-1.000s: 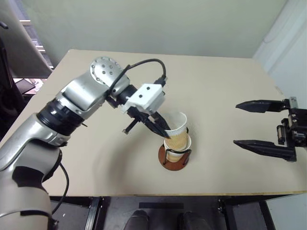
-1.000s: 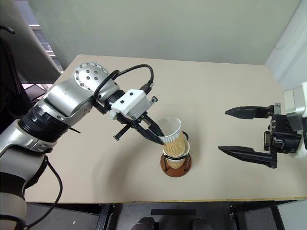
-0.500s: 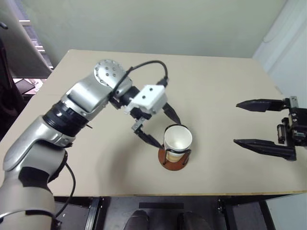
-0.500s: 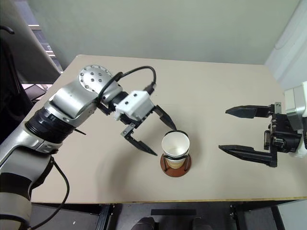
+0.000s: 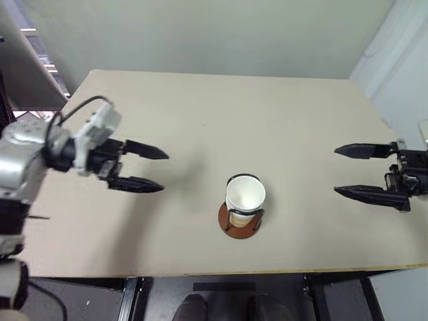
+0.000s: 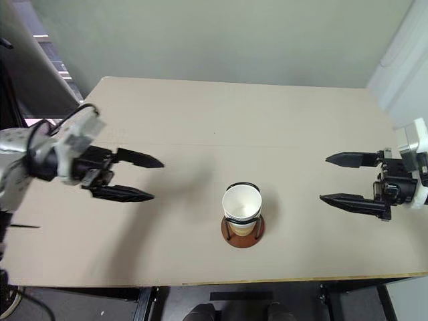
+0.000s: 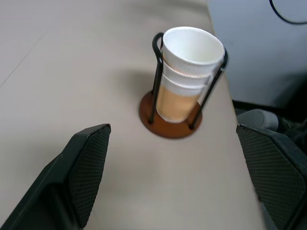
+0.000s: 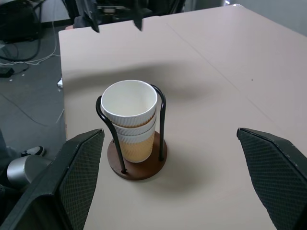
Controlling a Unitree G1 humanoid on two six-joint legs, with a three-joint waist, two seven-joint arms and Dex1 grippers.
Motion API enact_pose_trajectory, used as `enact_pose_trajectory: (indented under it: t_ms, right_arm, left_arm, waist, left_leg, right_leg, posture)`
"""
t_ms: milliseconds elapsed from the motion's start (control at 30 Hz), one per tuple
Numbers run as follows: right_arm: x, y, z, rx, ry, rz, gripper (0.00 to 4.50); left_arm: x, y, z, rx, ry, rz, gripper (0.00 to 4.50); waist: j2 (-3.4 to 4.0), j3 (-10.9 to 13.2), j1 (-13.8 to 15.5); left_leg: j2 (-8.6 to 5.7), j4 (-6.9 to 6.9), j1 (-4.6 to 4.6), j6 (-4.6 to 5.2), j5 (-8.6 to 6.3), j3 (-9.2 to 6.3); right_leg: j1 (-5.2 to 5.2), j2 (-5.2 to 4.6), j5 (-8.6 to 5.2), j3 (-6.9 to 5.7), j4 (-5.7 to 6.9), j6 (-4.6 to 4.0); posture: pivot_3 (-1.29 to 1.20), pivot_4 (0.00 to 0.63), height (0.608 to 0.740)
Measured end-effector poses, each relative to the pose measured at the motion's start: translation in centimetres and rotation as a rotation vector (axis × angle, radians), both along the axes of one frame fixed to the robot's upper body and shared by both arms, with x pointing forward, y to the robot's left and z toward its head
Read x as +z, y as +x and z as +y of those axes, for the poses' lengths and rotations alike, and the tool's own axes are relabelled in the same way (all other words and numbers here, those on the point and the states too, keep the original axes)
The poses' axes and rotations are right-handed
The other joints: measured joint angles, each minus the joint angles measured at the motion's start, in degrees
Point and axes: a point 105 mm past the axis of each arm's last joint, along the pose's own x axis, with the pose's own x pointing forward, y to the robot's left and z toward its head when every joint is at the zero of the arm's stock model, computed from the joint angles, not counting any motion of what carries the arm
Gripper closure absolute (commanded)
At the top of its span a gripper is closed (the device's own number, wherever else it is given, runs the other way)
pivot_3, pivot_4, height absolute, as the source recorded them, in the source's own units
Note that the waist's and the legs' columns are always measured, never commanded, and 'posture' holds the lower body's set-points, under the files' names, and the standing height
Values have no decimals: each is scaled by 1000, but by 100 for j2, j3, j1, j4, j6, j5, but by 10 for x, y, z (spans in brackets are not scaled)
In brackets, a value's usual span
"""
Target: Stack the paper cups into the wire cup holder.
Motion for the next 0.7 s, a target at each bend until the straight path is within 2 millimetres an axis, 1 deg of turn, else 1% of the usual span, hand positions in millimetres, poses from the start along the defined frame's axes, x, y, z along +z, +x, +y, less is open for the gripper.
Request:
enact_pose_trajectory:
  t_ms: [100,167,233,333,400,500,700]
  right_arm:
    - [0,-1,-2,8,-7,8,0]
    - [-1,-1,-2,21,-5,20,0]
    - [-3,0,3,46,-7,30,0]
    - [-8,2,10,81,-17,53,0]
    - [-10,3,12,93,-13,59,0]
    - [-11,5,10,86,-17,62,0]
    - [-11,6,11,91,-19,65,0]
  left_arm:
    - [2,-12,4,26,-37,12,17]
    - [-1,-20,3,36,-48,27,17]
    - [-6,-24,1,51,-61,42,17]
    - [-11,-27,-5,56,-84,55,17]
    - [-11,-27,-6,64,-87,50,17]
    - [-7,-27,-5,84,-93,29,17]
    - [-12,-28,-3,110,-92,47,17]
  waist:
    - [0,0,10]
    - [0,0,0]
    - [0,0,-24]
    - [0,0,-37]
    - [0,0,-36]
    - [0,0,-36]
    - [0,0,-37]
  left_leg:
    - [-1,2,6,0,0,0]
    - [0,2,16,0,0,5]
    - [1,-2,32,0,0,11]
    - [5,-5,46,-1,0,12]
    - [4,-4,46,-1,0,12]
    - [4,-7,47,-2,0,13]
    - [4,-13,48,-3,-1,14]
  right_leg:
    - [4,-1,-3,1,7,-9]
    - [10,-5,-4,5,12,-16]
    - [16,-1,-9,3,19,-24]
    - [25,1,-10,1,26,-32]
    - [24,1,-9,1,27,-34]
    - [23,0,-12,1,27,-41]
    - [21,0,-15,1,28,-48]
  posture:
    - [0,150,740]
    - [0,150,740]
    - [0,150,740]
    - [0,150,740]
    - [0,150,740]
    - [0,150,740]
    - [0,150,740]
